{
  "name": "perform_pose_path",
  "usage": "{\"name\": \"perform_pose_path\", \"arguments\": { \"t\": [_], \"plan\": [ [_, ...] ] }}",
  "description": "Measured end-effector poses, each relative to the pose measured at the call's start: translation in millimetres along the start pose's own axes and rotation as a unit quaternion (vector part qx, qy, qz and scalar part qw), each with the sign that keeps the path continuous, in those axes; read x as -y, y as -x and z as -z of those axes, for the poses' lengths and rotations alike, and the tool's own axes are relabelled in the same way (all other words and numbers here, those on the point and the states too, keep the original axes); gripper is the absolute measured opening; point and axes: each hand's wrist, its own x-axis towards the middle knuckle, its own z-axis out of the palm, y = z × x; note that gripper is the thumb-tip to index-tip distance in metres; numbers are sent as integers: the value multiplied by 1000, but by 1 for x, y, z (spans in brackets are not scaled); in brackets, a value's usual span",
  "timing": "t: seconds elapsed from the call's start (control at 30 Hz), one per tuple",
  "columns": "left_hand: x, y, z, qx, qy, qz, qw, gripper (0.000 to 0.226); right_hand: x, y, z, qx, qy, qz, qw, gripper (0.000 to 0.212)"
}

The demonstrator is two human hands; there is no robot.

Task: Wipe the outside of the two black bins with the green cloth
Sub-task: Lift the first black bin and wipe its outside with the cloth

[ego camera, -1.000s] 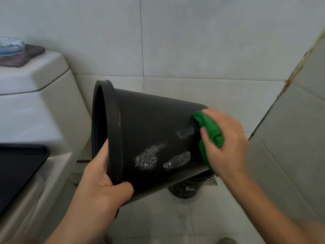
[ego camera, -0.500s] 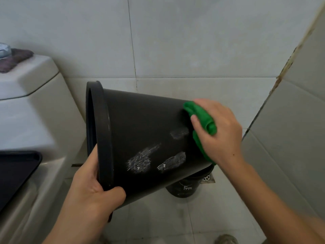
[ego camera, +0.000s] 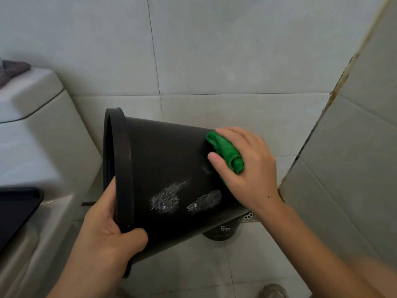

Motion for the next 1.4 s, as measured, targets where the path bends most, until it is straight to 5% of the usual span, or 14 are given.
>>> {"name": "perform_pose_path", "arguments": {
  "t": [0.13, 0.2, 0.33, 0.47, 0.63, 0.83, 1.0, 1.2, 1.4],
  "plan": [
    [-2, 1, -2, -10, -7, 2, 1000, 94, 1, 1, 10, 16, -55, 8, 998, 73],
    [-2, 2, -2, -14, -4, 11, 1000, 103, 3, -2, 11, 1, -68, -12, 998, 61],
    [-4, 2, -1, -14, 16, 4, 1000, 82, 16, 3, 6, -31, -20, 9, 999, 38],
    [-7, 1, 2, -11, 51, 19, 998, 83, 20, 4, 12, -13, -27, 126, 992, 36],
    [-3, 2, -1, 17, 39, 4, 999, 84, 3, -8, 13, -9, -25, 26, 999, 38],
    [-1, 0, -4, 9, 55, 11, 998, 82, 27, 14, 6, -8, -24, 139, 990, 37],
    [2, 2, -10, 19, 44, -5, 999, 80, 11, -5, 6, -5, -10, 8, 1000, 40],
    [4, -2, -12, 29, 72, -16, 997, 84, 43, 4, 0, 4, -33, 132, 991, 39],
    [13, 2, -15, 54, 35, 16, 998, 93, 7, -14, -8, 32, -2, -58, 998, 42]
  ]
}}
